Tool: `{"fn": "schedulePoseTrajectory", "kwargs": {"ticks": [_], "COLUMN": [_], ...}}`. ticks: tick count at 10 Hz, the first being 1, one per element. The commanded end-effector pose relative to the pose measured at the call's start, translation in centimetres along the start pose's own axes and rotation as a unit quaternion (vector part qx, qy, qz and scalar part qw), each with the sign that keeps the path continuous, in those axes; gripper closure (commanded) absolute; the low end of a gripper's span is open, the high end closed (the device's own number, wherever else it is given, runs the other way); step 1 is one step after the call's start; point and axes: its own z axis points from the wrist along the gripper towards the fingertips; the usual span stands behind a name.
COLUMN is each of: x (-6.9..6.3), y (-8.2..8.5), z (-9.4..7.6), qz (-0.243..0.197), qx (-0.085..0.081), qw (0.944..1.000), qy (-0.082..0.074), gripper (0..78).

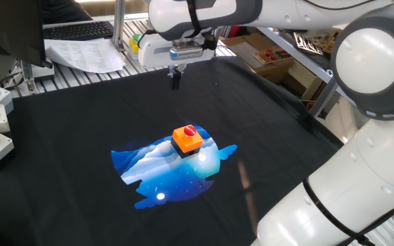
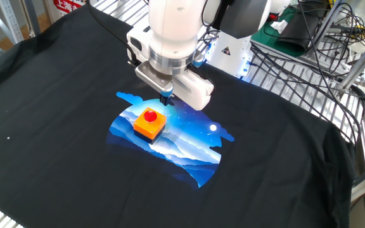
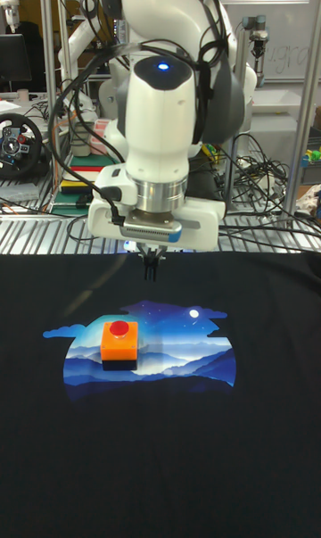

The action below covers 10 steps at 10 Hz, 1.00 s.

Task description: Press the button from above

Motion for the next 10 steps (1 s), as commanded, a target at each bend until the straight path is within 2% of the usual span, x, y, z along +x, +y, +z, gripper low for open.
{"fn": "schedulePoseTrajectory", "kwargs": {"ticks": [1,10], "x": [-0.03,-0.02], "y": [-0.01,-0.01], "z": [-0.15,-0.16], "qz": [0.006,0.008], "qx": [-0.027,-0.023], "qw": [0.9996,0.9997], "qy": [0.001,-0.002], "gripper": [77.6,77.6]}}
